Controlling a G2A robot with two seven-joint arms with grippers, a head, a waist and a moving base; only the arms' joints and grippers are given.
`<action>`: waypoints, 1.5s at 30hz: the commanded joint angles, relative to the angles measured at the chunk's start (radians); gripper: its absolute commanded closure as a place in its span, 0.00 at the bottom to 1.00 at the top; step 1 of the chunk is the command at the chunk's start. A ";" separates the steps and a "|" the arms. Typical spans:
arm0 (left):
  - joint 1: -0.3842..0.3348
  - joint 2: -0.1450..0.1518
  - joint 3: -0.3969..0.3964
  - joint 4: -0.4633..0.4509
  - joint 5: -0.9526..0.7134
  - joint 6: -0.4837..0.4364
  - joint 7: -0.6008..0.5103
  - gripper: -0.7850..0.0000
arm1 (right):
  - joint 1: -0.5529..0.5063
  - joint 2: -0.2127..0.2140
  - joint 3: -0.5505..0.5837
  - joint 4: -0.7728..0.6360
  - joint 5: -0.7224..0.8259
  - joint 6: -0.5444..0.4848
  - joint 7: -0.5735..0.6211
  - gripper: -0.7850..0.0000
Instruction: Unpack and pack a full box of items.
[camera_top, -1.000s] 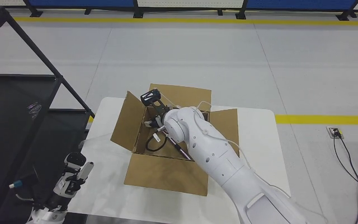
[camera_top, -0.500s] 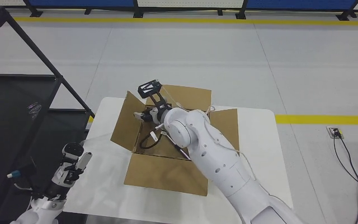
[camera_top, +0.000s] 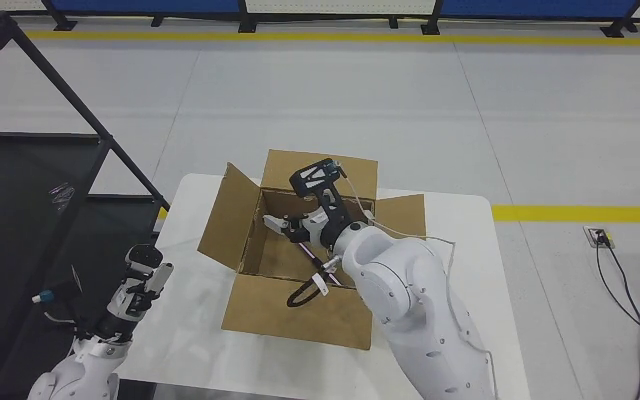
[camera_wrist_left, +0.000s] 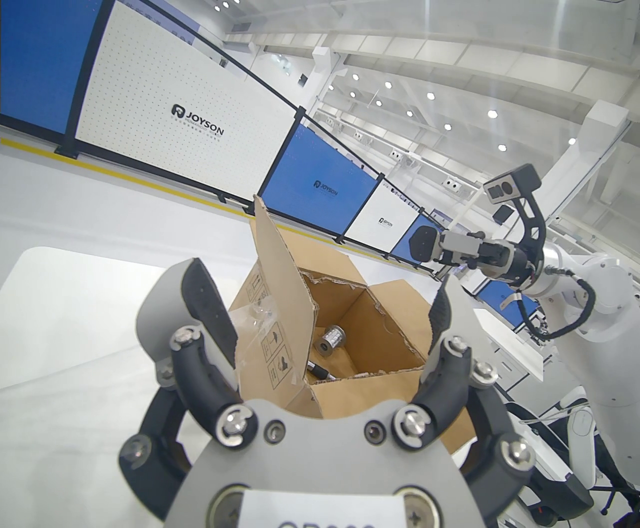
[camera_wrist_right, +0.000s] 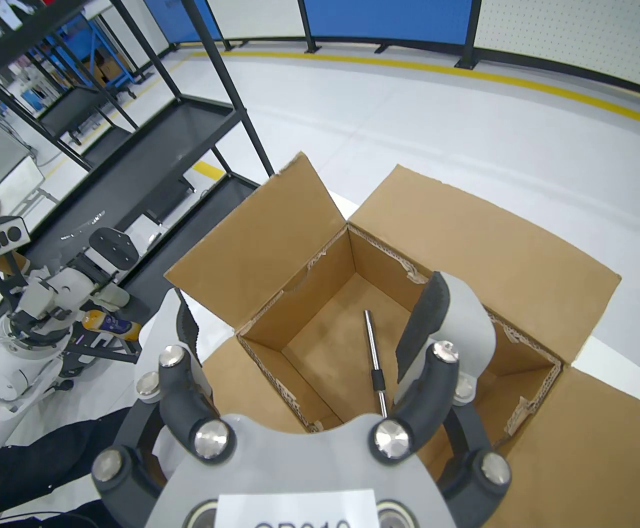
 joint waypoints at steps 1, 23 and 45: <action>0.000 0.000 0.000 0.000 0.000 0.000 0.000 0.00 | 0.001 0.000 0.000 0.001 0.002 0.000 -0.008 0.00; -0.156 0.004 0.110 0.124 -0.069 -0.016 -0.104 0.00 | -0.139 0.030 0.157 -0.177 0.172 -0.075 0.024 0.00; -0.272 0.012 0.326 0.100 -0.042 -0.024 -0.316 0.00 | -0.317 0.118 0.646 -0.275 0.291 0.044 0.267 0.00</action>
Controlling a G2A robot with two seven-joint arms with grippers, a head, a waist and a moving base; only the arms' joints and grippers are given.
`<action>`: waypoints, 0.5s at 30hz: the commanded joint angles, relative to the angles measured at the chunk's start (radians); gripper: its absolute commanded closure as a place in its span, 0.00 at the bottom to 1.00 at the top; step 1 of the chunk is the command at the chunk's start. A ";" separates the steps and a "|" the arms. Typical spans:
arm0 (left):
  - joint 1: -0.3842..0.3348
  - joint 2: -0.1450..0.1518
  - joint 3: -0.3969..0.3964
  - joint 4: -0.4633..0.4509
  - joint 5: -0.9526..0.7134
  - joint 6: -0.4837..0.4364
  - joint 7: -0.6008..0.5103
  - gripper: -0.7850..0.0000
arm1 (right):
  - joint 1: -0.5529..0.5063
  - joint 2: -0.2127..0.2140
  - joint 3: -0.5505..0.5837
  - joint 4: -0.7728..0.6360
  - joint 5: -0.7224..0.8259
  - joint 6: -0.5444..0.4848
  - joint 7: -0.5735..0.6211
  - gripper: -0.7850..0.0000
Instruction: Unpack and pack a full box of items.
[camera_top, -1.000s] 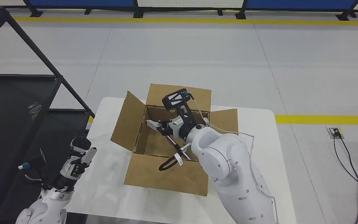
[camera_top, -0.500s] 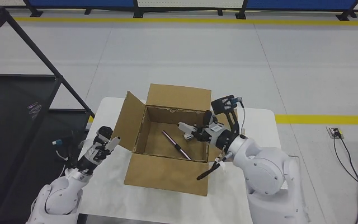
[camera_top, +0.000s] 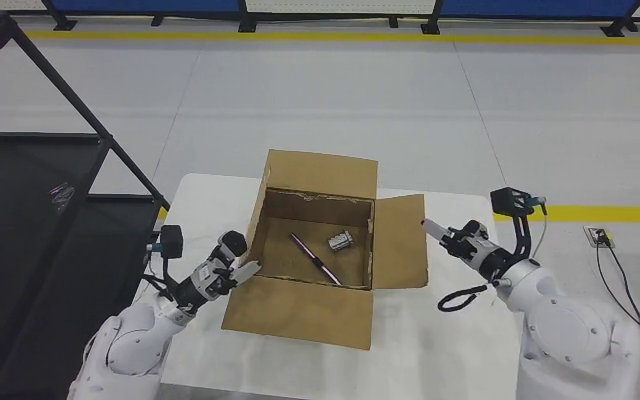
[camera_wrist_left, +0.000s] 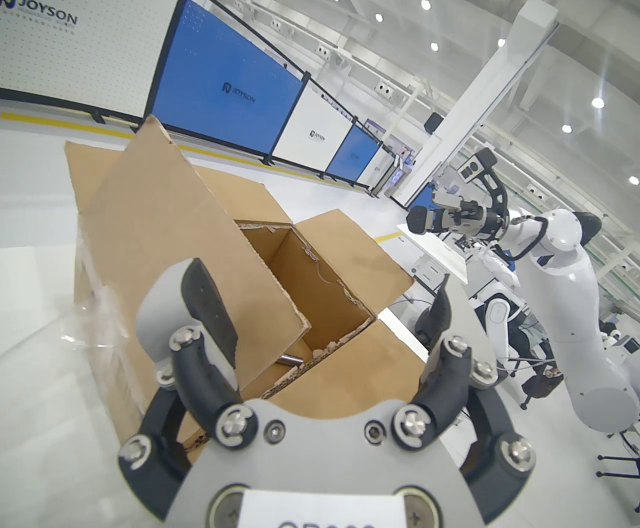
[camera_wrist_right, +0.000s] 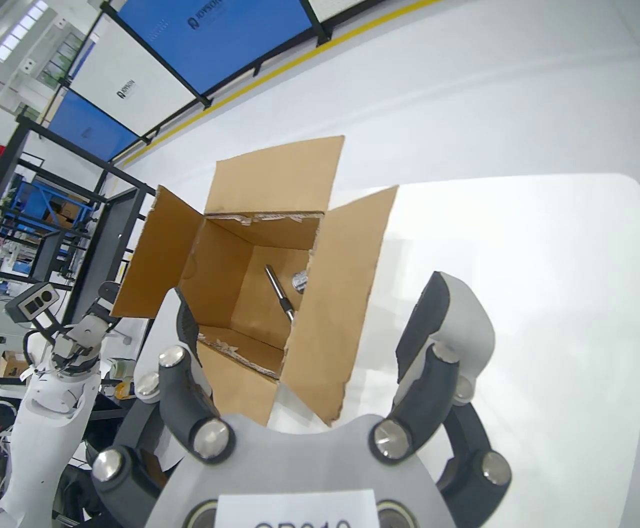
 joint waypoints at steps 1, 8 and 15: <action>-0.011 0.000 0.019 0.006 0.005 0.007 -0.014 0.00 | 0.023 0.006 0.002 0.067 0.025 -0.001 0.026 0.00; -0.065 0.000 0.078 0.056 0.007 0.056 -0.064 0.00 | 0.101 0.019 -0.041 0.240 0.140 -0.051 0.033 0.00; -0.099 0.000 0.119 0.085 0.011 0.079 -0.084 0.00 | 0.163 0.028 -0.103 0.298 0.269 -0.099 0.041 0.00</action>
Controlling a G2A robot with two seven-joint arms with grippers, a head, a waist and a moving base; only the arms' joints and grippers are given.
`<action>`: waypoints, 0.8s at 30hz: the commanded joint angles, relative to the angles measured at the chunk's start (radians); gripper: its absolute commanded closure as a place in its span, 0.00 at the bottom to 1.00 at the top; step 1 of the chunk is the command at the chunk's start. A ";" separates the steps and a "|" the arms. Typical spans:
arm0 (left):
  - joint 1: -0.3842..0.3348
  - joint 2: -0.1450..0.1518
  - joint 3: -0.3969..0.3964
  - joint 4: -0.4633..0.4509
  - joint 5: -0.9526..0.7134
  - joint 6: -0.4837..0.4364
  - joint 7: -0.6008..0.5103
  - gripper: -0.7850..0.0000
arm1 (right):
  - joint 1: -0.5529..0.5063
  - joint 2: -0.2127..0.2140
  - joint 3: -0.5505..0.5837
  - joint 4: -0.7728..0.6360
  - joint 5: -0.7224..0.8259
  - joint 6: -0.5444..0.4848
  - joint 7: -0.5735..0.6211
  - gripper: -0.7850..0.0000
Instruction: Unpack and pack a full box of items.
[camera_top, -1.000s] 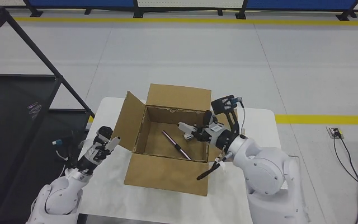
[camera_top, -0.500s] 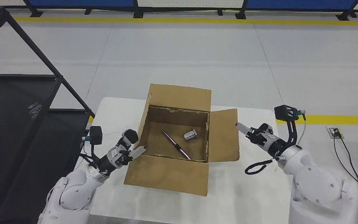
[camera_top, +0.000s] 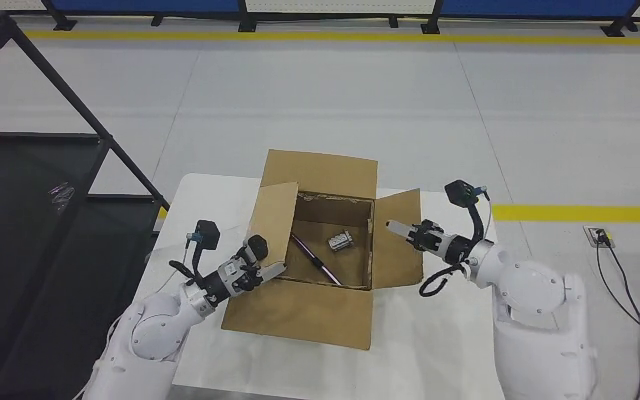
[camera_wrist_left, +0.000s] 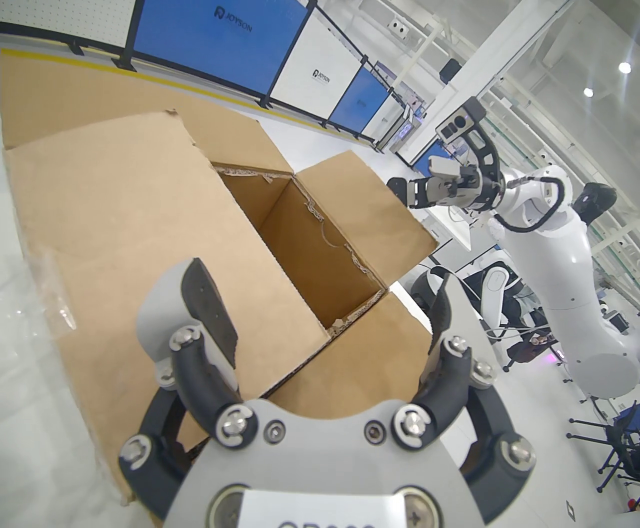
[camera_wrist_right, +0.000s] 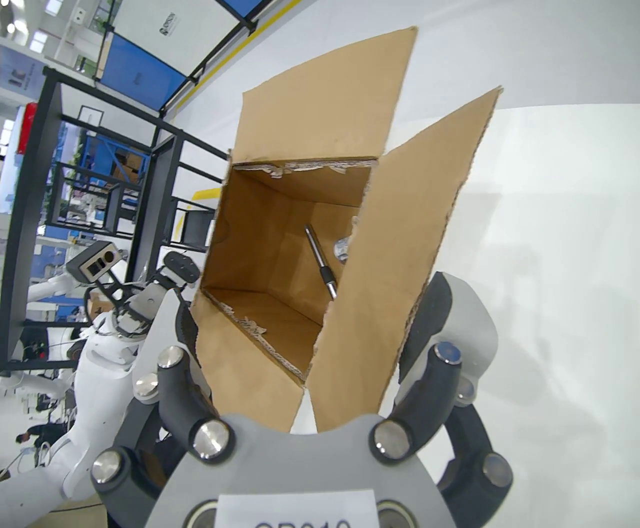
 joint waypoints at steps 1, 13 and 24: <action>-0.005 0.000 0.008 0.006 0.000 0.002 0.000 0.00 | 0.017 0.002 -0.020 0.009 0.047 -0.018 0.007 0.00; -0.036 0.003 0.038 0.053 -0.020 0.039 -0.014 0.00 | 0.146 -0.001 -0.250 0.118 0.065 -0.017 -0.082 0.00; -0.069 0.002 0.066 0.108 -0.045 0.080 -0.003 0.00 | 0.226 -0.012 -0.411 0.289 -0.007 0.015 -0.229 0.00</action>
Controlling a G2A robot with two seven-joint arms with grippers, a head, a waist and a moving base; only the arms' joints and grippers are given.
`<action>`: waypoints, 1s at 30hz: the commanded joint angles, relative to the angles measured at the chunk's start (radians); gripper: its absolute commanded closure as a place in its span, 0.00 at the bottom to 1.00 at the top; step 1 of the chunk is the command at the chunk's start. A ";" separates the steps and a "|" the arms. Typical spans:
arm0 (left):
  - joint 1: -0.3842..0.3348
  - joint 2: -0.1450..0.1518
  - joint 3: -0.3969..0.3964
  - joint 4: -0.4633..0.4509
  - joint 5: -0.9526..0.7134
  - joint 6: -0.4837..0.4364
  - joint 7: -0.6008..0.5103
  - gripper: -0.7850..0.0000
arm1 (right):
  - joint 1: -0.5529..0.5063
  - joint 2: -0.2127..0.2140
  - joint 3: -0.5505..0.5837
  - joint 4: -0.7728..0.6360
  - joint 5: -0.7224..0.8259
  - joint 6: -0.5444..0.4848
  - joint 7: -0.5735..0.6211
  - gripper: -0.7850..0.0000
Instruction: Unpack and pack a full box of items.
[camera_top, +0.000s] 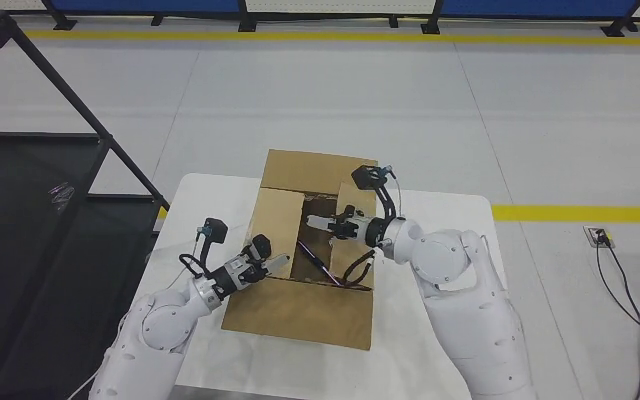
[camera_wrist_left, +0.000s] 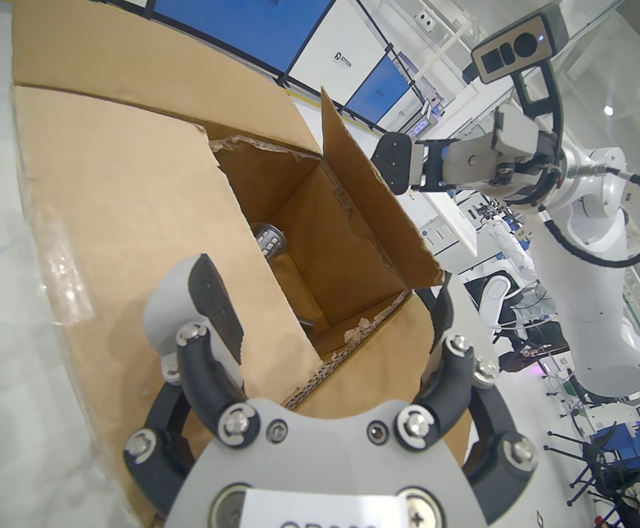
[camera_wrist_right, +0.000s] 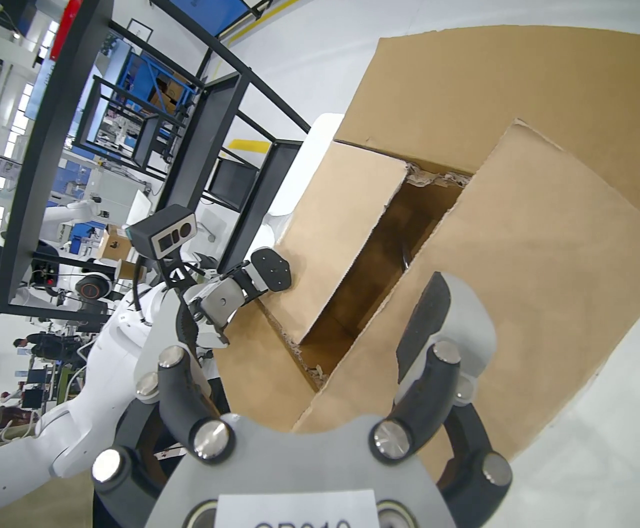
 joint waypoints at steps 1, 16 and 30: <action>-0.004 0.000 0.003 0.007 -0.009 0.002 0.001 0.00 | 0.007 -0.002 -0.019 0.031 -0.006 0.007 -0.023 0.00; -0.017 0.008 -0.004 0.025 -0.068 -0.043 -0.013 0.00 | 0.050 -0.004 -0.083 0.179 -0.018 0.027 -0.096 0.00; 0.143 0.069 -0.240 -0.028 -0.211 -0.191 -0.118 0.00 | 0.043 0.011 -0.045 0.049 -0.033 0.037 -0.185 0.00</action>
